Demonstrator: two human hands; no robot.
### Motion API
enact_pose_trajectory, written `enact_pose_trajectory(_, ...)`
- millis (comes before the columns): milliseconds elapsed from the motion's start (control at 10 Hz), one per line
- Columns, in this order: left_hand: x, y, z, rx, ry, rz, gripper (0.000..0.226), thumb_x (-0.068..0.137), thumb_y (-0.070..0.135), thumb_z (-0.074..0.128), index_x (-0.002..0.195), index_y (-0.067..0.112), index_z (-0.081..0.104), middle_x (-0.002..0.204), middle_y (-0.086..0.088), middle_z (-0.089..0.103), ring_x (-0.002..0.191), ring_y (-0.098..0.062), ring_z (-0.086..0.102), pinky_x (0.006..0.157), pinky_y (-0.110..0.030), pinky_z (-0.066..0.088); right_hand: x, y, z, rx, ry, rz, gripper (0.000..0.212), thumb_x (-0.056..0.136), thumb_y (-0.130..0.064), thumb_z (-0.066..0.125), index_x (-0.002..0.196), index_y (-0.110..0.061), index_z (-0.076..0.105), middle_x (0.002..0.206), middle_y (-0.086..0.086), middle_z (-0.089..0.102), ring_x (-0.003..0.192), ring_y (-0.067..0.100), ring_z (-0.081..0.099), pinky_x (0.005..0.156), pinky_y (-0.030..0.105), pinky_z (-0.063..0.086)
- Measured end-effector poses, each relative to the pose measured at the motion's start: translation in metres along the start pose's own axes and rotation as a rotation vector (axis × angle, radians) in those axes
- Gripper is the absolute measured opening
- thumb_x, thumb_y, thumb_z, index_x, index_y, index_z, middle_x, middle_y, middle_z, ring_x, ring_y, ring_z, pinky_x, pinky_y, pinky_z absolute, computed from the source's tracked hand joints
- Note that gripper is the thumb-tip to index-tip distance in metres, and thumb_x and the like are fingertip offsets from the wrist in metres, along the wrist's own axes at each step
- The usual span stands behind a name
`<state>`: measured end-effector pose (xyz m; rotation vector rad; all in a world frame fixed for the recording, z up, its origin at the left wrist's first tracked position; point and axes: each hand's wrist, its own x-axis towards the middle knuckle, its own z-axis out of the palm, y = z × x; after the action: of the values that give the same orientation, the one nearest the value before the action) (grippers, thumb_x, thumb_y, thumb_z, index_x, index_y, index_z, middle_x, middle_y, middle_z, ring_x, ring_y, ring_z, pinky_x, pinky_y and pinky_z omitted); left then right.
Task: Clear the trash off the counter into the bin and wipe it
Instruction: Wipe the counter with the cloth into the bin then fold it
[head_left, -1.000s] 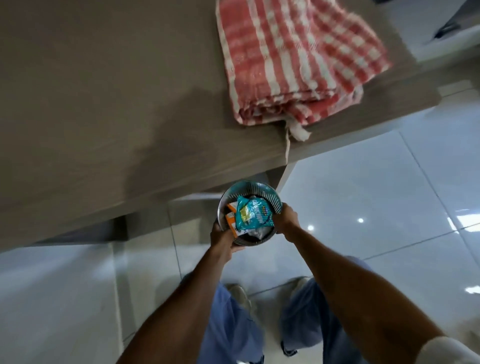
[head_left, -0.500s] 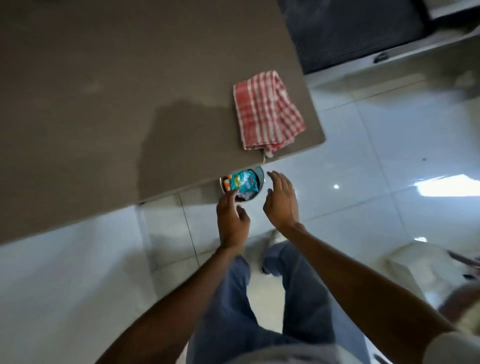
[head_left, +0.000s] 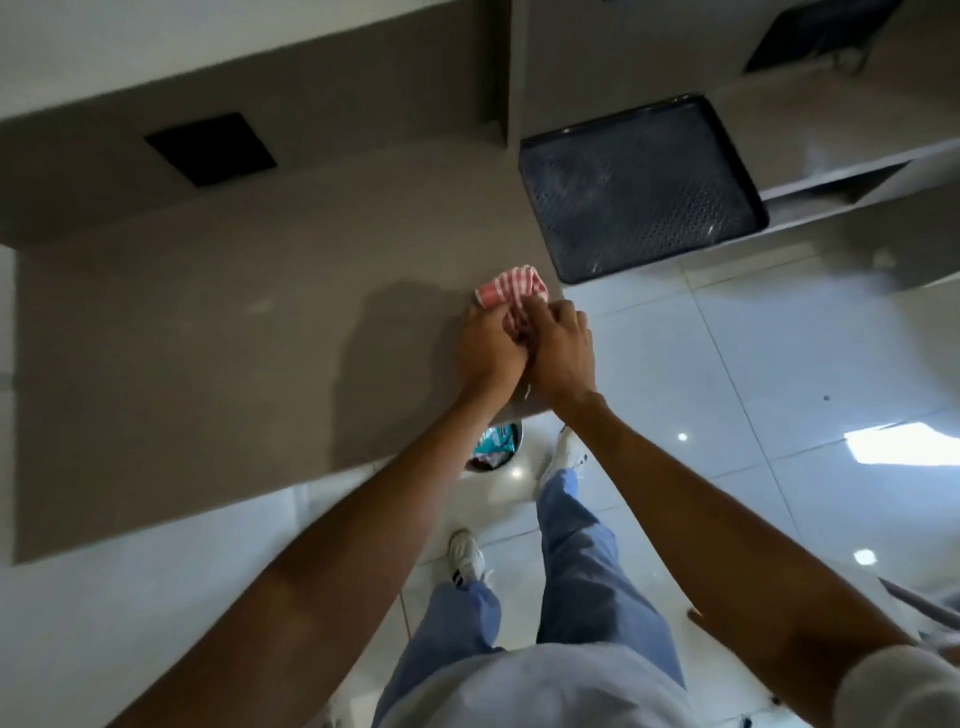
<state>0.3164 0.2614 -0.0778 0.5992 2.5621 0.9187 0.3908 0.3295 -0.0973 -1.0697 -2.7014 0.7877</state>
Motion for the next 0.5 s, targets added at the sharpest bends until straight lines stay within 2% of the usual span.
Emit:
enact_pose_trajectory(100, 0.048, 0.046, 0.016, -0.064, -0.044, -0.002, 0.024, 0.078, 0.006, 0.072, 0.1, 0.014, 0.079, 0.098, -0.01, 0.08, 0.09, -0.027, 0.075, 0.076, -0.029, 0.057, 0.069, 0.03, -0.017, 0.022, 0.07, 0.039, 0.05, 0.089, -0.007, 0.06, 0.137, -0.019, 0.057, 0.128, 0.022, 0.053, 0.116, 0.041, 0.051, 0.097, 0.05, 0.047)
enact_pose_trajectory(200, 0.114, 0.092, 0.038, -0.064, 0.032, 0.051, 0.019, 0.08, 0.008, 0.075, 0.097, 0.015, 0.08, 0.094, -0.01, 0.08, 0.085, -0.02, 0.074, 0.07, -0.029, 0.055, 0.141, 0.048, -0.039, 0.061, 0.076, 0.028, 0.028, 0.093, -0.022, 0.056, 0.111, -0.042, 0.067, 0.119, 0.02, 0.058, 0.111, 0.04, 0.056, 0.094, 0.052, 0.05)
enact_pose_trajectory(300, 0.176, 0.109, 0.059, 0.103, 0.115, 0.101, 0.019, 0.084, 0.02, 0.076, 0.103, 0.02, 0.079, 0.1, -0.009, 0.077, 0.085, -0.025, 0.073, 0.066, -0.028, 0.049, 0.218, 0.072, -0.038, 0.005, 0.146, -0.051, 0.024, 0.096, -0.045, 0.04, 0.092, -0.041, 0.063, 0.11, 0.011, 0.058, 0.106, 0.036, 0.058, 0.092, 0.056, 0.053)
enact_pose_trajectory(400, 0.224, 0.114, 0.076, 0.206, 0.041, 0.039, 0.025, 0.095, 0.02, 0.065, 0.118, 0.014, 0.073, 0.118, -0.016, 0.071, 0.101, -0.034, 0.071, 0.082, -0.037, 0.055, 0.273, 0.083, -0.027, 0.06, 0.015, 0.004, 0.034, 0.095, -0.026, 0.053, 0.126, -0.016, 0.062, 0.124, 0.021, 0.056, 0.114, 0.04, 0.055, 0.1, 0.052, 0.05)
enact_pose_trajectory(500, 0.24, 0.118, 0.083, 0.292, -0.074, -0.009, 0.026, 0.1, 0.024, 0.06, 0.116, 0.007, 0.071, 0.122, -0.018, 0.073, 0.111, -0.038, 0.071, 0.086, -0.043, 0.057, 0.292, 0.089, -0.02, -0.002, -0.035, 0.078, 0.04, 0.097, -0.024, 0.055, 0.136, -0.019, 0.056, 0.13, 0.023, 0.053, 0.121, 0.043, 0.049, 0.105, 0.053, 0.043)
